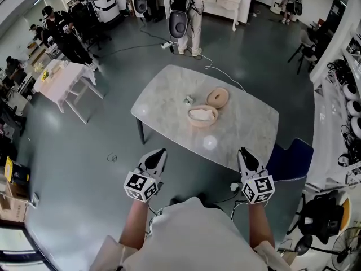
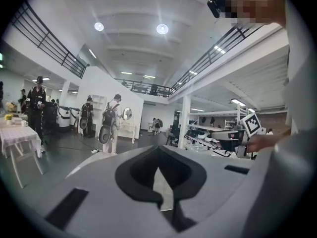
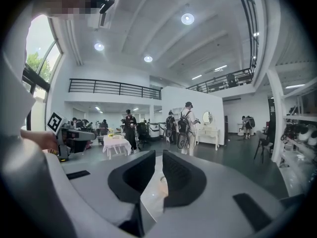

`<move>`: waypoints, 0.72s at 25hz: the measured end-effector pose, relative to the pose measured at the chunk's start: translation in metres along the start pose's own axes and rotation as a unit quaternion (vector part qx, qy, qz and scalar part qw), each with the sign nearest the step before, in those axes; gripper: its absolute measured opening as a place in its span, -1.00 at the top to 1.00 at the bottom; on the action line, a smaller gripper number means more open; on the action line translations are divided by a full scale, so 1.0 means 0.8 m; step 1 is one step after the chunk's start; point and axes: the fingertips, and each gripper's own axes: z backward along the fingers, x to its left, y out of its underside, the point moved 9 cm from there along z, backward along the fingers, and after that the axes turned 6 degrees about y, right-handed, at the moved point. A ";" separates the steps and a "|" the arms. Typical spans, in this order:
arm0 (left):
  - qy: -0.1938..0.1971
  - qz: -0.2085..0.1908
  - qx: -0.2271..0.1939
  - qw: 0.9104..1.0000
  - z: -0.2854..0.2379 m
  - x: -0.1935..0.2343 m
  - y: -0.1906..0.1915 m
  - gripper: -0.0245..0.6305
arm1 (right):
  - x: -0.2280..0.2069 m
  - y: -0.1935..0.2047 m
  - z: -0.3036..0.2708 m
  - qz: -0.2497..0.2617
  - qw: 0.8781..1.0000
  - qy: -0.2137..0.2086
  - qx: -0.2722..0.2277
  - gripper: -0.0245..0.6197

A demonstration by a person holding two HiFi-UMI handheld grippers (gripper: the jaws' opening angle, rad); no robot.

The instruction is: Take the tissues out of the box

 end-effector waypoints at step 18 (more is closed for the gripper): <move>-0.036 0.011 0.007 0.999 -0.041 -0.038 0.013 0.90 | -0.059 0.020 -0.022 -0.004 0.999 -0.047 0.010 0.64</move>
